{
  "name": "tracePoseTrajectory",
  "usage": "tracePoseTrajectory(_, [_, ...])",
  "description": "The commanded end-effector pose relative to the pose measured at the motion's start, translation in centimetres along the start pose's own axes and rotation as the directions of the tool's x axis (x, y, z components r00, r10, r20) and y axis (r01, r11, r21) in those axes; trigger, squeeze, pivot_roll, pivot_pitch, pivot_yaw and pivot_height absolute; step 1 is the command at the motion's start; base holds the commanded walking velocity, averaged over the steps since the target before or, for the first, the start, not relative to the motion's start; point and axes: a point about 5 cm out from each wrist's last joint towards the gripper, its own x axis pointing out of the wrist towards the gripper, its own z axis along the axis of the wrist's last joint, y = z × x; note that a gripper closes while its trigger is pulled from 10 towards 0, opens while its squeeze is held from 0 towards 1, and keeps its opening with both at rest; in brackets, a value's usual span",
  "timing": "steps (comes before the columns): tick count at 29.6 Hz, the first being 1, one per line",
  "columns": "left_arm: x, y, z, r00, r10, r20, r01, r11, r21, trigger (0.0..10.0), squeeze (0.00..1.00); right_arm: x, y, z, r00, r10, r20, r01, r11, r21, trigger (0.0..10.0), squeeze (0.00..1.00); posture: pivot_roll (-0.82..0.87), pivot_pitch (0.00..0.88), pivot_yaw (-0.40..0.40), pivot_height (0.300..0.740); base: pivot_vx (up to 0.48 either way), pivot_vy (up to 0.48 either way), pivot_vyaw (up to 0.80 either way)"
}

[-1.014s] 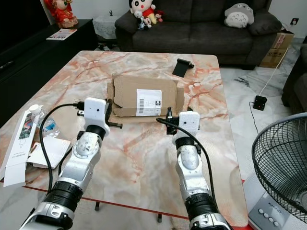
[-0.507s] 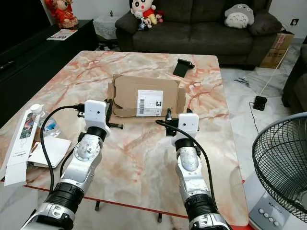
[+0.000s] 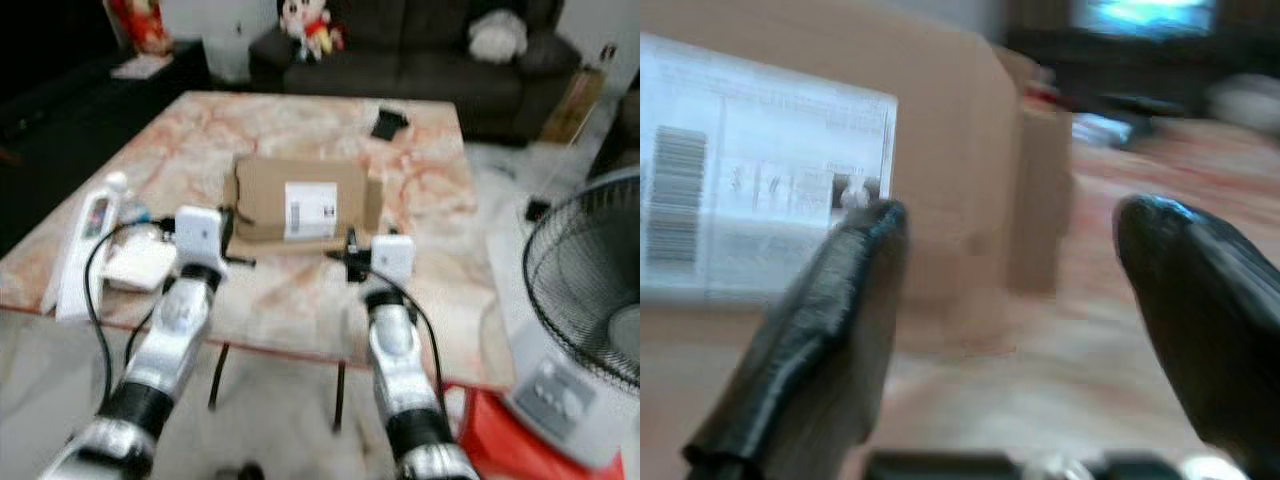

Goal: Picking trash to rubbish bin

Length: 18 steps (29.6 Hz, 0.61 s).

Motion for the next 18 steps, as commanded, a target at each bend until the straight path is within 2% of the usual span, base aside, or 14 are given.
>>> tracePoseTrajectory(1, [-0.39, 0.35, -0.84, 0.999, 0.014, -0.035, -0.013, 1.000, 0.018, 10.0, 0.00, -0.48, 0.58, -0.51, 1.000, 0.018, -0.017, -0.017, 1.000, 0.009, 10.0, 0.00, -0.08, 0.000, 0.052, 0.740, -0.330, 0.000, 0.00])
tracePoseTrajectory(18, [-0.30, 0.60, -0.86, 0.999, 0.023, -0.035, -0.022, 0.999, 0.027, 10.0, 0.00, -0.68, 0.10, -0.94, 0.999, 0.010, -0.037, -0.010, 1.000, 0.005, 10.0, 0.00, -0.08, 0.000, 0.049, 0.740, -0.308, 0.000, 0.00])
